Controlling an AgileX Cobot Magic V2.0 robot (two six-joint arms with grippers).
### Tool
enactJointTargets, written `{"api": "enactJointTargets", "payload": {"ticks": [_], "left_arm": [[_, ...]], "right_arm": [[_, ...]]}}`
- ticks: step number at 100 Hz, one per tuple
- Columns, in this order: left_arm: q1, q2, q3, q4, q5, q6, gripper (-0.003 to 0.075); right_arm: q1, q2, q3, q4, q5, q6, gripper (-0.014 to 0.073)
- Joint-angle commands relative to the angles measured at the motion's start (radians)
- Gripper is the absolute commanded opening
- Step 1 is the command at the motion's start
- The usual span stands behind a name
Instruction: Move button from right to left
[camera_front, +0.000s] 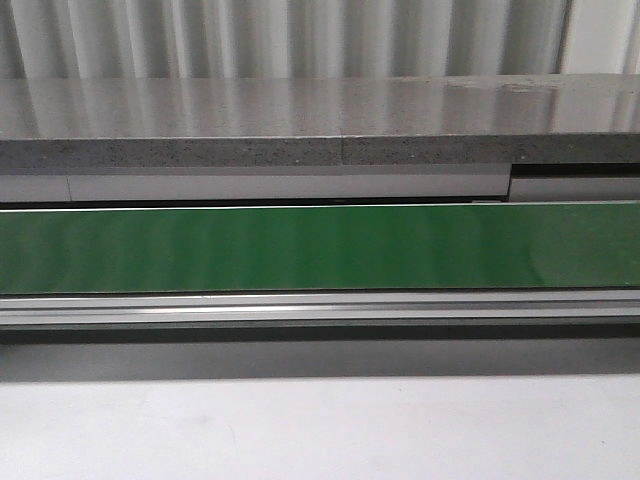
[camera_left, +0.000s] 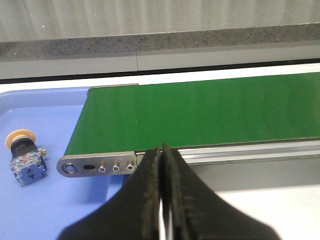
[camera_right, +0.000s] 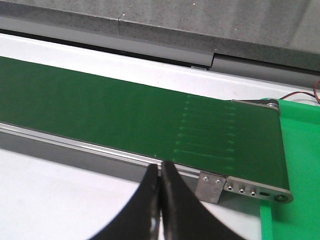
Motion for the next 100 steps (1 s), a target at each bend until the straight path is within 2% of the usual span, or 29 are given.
{"api": "enactJointTargets", "payload": {"ticks": [1, 30, 56, 66, 85, 92, 100], "left_arm": [[0.002, -0.006, 0.023, -0.001, -0.068, -0.013, -0.0020], [0.002, -0.006, 0.023, -0.001, -0.068, -0.013, -0.0020], [0.002, -0.006, 0.023, -0.001, -0.068, -0.013, -0.0020], [0.002, -0.006, 0.023, -0.001, -0.068, -0.013, -0.0020], [0.002, -0.006, 0.023, -0.001, -0.068, -0.013, -0.0020], [0.002, -0.006, 0.023, -0.001, -0.068, -0.013, -0.0020], [0.002, -0.006, 0.023, -0.001, -0.068, -0.013, -0.0020]], "right_arm": [[0.001, 0.012, -0.025, 0.008, -0.080, -0.006, -0.0065], [0.001, 0.012, -0.025, 0.007, -0.081, -0.006, -0.0065], [0.000, 0.012, -0.012, -0.116, -0.125, -0.006, -0.0065], [-0.013, 0.012, 0.044, -0.183, -0.297, 0.011, -0.0065], [-0.060, -0.020, 0.242, -0.192, -0.732, 0.214, -0.0065], [-0.081, -0.065, 0.309, -0.192, -0.797, 0.229, -0.0065], [-0.120, -0.110, 0.371, -0.192, -0.793, 0.259, -0.0065]]}}
